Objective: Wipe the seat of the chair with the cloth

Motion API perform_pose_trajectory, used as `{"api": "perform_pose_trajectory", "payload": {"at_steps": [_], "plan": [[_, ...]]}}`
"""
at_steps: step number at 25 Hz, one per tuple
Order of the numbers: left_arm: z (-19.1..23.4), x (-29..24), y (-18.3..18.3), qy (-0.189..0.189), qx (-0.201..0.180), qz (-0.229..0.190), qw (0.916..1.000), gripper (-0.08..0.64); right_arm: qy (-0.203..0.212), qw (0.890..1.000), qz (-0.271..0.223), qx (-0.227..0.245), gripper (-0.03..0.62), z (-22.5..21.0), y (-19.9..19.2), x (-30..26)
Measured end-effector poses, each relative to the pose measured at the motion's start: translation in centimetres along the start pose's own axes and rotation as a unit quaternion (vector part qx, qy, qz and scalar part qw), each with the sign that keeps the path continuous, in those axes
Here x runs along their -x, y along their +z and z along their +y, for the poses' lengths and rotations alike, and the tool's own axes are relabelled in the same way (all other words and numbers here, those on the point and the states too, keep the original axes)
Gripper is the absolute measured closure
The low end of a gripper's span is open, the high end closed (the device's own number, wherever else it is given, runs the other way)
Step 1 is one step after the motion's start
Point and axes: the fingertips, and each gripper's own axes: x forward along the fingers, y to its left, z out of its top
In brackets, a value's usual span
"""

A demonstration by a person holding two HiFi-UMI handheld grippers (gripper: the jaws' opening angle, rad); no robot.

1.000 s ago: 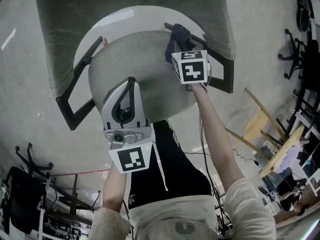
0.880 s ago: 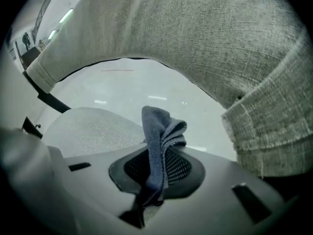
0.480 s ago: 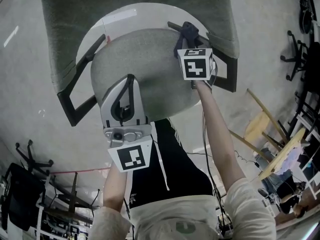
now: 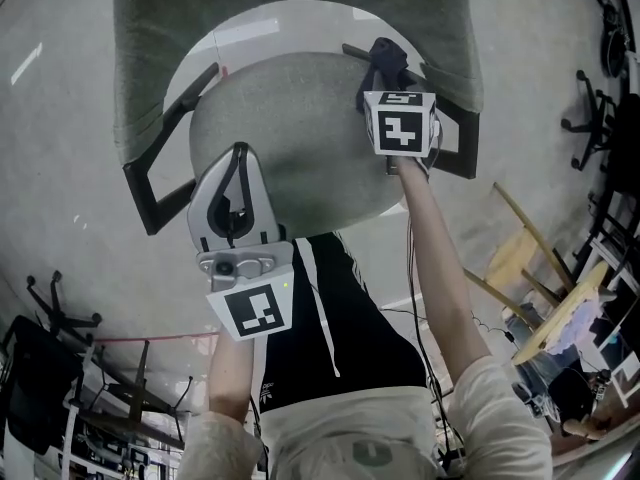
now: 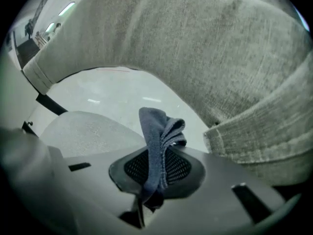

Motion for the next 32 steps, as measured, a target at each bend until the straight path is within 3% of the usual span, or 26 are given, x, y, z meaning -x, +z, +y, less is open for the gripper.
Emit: {"api": "perform_pose_trajectory", "payload": {"at_steps": [4,8,12,15,18,23,27,29,32], "plan": [[0.9,1.2,0.6,0.015,-0.004,-0.004,0.9999,0.545,0.056,0.996,-0.056,-0.029,0.534,3.2,3.0,3.5],[2.2,2.7,1.0,0.038,-0.004,-0.002,0.9993,0.545,0.119,0.987,-0.107,-0.013,0.534,8.7,6.0,7.1],[3.8,4.4,1.1,0.065,-0.007,-0.004,0.9978,0.545,0.179,0.973,-0.143,0.005,0.534,14.4,8.1,9.8],[4.6,6.1,0.9,0.084,-0.008,0.001,0.9964,0.545,0.245,0.957,-0.155,-0.006,0.534,19.2,8.3,12.1],[5.4,7.7,0.4,0.103,-0.006,0.007,0.9946,0.545,0.313,0.939,-0.143,-0.03,0.534,23.9,7.5,13.4],[6.9,10.2,-0.4,0.136,0.0,0.016,0.9905,0.545,0.384,0.917,-0.109,-0.02,0.535,30.6,4.4,13.8],[8.1,11.5,-1.2,0.154,-0.001,0.019,0.9878,0.545,0.433,0.898,-0.062,-0.053,0.534,34.6,1.9,13.4],[8.5,11.8,-1.7,0.162,0.0,0.022,0.9865,0.545,0.444,0.893,-0.034,-0.063,0.535,35.8,0.5,12.5],[8.5,12.0,-2.5,0.169,0.008,0.028,0.9852,0.545,0.44,0.896,-0.003,-0.053,0.534,36.8,-1.6,10.7]]}}
